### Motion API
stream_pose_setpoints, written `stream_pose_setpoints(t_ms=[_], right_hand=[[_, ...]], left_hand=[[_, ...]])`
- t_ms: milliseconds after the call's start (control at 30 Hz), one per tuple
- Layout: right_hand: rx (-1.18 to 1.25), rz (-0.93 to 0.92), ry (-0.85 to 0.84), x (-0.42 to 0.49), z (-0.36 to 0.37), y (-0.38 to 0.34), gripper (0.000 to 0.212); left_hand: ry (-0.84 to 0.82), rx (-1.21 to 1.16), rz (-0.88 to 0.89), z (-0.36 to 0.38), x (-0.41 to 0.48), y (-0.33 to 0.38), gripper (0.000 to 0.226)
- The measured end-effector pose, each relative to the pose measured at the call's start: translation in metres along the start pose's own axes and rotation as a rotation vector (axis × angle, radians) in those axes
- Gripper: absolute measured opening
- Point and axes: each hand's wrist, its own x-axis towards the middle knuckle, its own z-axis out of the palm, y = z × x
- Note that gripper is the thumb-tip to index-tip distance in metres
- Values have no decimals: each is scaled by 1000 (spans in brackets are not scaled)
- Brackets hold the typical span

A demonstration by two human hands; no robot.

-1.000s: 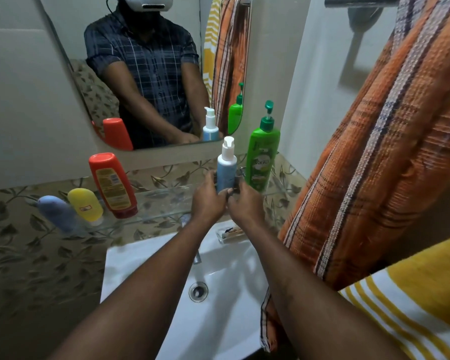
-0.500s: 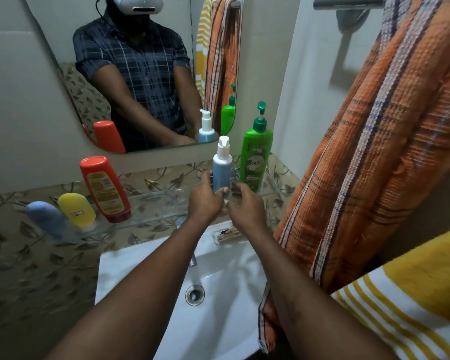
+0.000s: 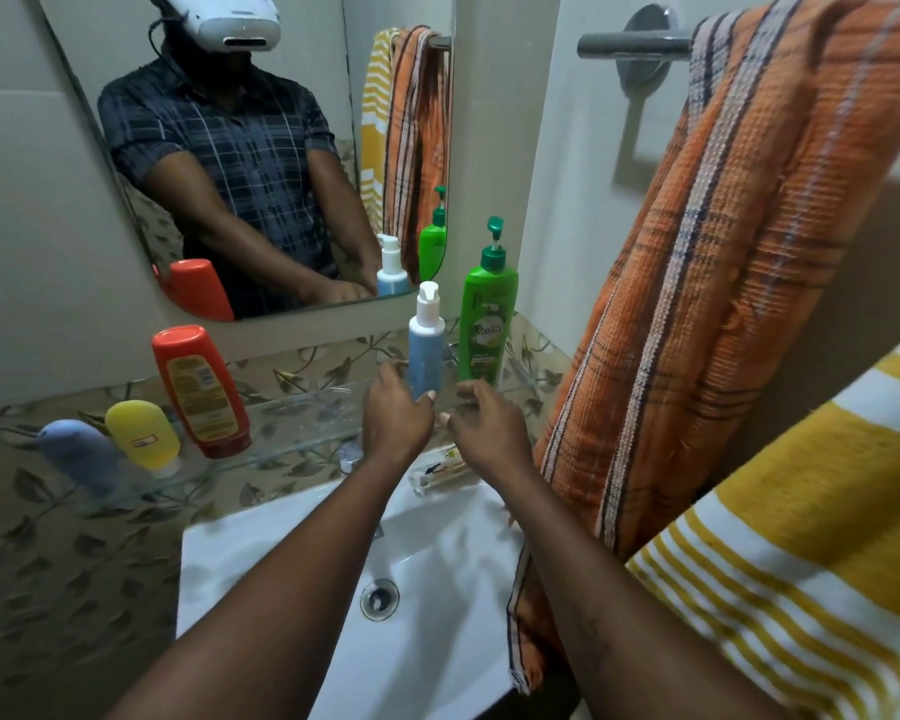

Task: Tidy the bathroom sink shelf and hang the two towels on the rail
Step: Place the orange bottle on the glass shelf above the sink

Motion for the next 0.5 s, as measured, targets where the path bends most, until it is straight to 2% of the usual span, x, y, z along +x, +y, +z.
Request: stream_pose_setpoints(t_ms=[133, 200, 300, 400, 500], right_hand=[[36, -165, 265, -31, -31, -26, 23], [25, -316, 460, -52, -53, -43, 15], [-7, -503, 707, -78, -88, -65, 11], [-118, -522, 842, -85, -116, -77, 11], [-134, -478, 978, -93, -139, -88, 13]], left_hand=[[179, -121, -22, -9, -26, 7, 25], [171, -186, 20, -13, -38, 16, 22], [49, -324, 124, -20, -51, 45, 19], [-175, -521, 261, -34, -61, 89, 7], [-408, -625, 383, -52, -69, 141, 40]])
